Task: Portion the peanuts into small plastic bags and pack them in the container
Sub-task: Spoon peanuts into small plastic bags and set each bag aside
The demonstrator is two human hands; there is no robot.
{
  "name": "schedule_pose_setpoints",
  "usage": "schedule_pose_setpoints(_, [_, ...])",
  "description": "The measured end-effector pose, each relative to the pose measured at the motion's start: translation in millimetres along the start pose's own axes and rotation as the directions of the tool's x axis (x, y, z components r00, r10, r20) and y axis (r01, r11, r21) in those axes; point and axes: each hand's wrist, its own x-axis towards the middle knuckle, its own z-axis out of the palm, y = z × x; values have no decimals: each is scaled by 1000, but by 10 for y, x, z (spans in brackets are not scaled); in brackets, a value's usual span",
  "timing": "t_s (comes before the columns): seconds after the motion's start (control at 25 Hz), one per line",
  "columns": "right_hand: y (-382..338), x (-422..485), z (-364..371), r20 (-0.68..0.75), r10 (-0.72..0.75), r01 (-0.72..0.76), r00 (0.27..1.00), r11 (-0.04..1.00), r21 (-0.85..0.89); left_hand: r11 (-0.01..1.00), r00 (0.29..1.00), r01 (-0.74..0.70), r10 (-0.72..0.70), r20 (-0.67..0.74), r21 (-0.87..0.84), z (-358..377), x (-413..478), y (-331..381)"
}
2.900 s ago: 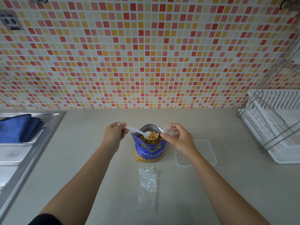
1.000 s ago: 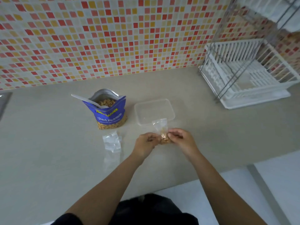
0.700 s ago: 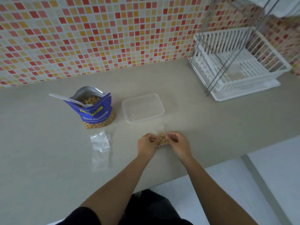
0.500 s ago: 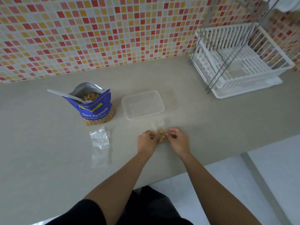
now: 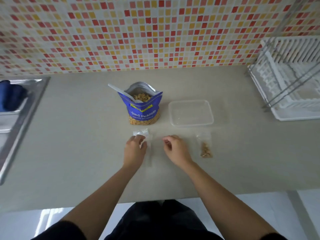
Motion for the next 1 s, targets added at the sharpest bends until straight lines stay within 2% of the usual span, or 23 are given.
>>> schedule_pose_setpoints(0.08, [-144, 91, 203, 58, -24, 24, 998, 1000, 0, 996, 999, 38, -37, -8, 76, -100, 5, -155])
schedule_pose_setpoints(0.16, [-237, 182, 338, 117, -80, 80, 990, 997, 1, 989, 996, 67, -73, 45, 131, -128, -5, -228])
schedule_pose_setpoints(0.24, [-266, 252, 430, 208, -132, 140, 969, 990, -21, 987, 991, 95, -106, 80, 130, -122, -3, -271])
schedule_pose_setpoints(0.32, [-245, 282, 479, 277, -118, 144, 954, 987, -73, 986, 984, 150, -156, 90, 74, -123, 20, -294])
schedule_pose_setpoints(0.48, [-225, 256, 507, 342, -17, 59, 940, 992, -113, 972, 964, 237, -233, 128, -12, -123, 113, -317])
schedule_pose_setpoints(0.68, [-241, 235, 509, 316, 19, -5, 948, 999, -45, 948, 944, 308, -295, 145, -75, -191, 118, -353])
schedule_pose_setpoints(0.88, [-239, 228, 483, 325, 15, -1, 946, 999, -43, 953, 952, 292, -282, 116, -82, -333, 127, -462])
schedule_pose_setpoints(0.96, [-274, 211, 459, 291, 4, 3, 957, 1000, -26, 934, 946, 318, -301, 119, -164, -408, 121, -519])
schedule_pose_setpoints(1.0, [-302, 191, 449, 246, -1, -1, 969, 1000, 5, 902, 938, 344, -318, 139, -259, -447, 118, -542])
